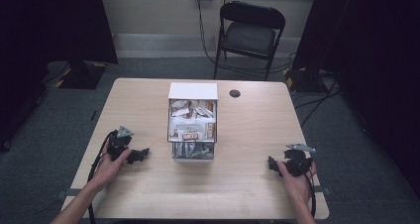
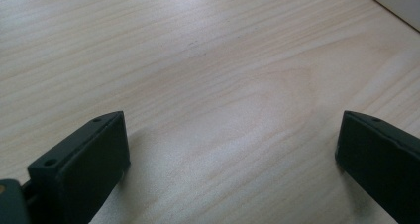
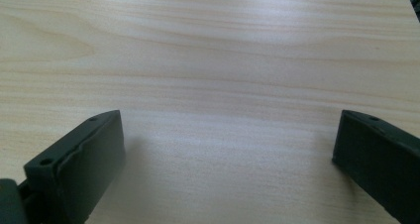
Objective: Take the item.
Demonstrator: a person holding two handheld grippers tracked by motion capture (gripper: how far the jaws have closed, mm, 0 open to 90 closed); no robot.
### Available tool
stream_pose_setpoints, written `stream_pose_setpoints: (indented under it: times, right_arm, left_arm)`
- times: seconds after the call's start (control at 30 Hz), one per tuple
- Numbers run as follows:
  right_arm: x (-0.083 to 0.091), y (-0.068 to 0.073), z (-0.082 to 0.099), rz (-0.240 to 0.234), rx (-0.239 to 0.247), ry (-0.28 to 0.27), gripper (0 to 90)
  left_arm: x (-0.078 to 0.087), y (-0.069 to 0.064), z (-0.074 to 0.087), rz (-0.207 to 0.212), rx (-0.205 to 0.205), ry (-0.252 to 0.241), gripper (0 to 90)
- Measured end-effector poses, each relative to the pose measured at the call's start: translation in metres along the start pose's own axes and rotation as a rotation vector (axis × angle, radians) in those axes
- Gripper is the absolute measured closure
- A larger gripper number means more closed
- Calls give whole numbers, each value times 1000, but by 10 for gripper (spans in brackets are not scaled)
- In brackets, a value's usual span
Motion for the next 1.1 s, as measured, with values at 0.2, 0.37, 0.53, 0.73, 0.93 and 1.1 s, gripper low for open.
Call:
stream_pose_setpoints:
  times: [0.2, 0.37, 0.53, 0.73, 0.93, 1.1]
  right_arm:
    - [0, 0, 0, -6, 8, 8, 0]
    - [1, 0, 0, -14, 11, 18, 6]
    - [5, 2, -3, -26, 20, 11, 149]
    - [7, 5, -4, -47, 3, 23, 154]
    - [13, 6, -11, -76, -38, -10, 195]
    - [14, 11, -13, -84, -2, -10, 228]
  left_arm:
    - [0, 0, 0, -1, -2, 3, 0]
    - [0, 0, 0, 0, 2, 0, 0]
    - [0, 0, 0, -2, -4, 3, 0]
    - [0, 0, 0, -2, -5, 3, 0]
    - [0, 0, 0, -1, -4, 3, 0]
    - [0, 0, 0, -2, -5, 4, 0]
Point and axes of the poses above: each handheld gripper's, and its own axes: x roughly backward along the jaws, z roughly out of its underside, y roughly to its left, the point moved 9 cm from there along -x, roughly forward along the jaws, and after that the axes turned 2 degrees about y, right-handed, at the moved point
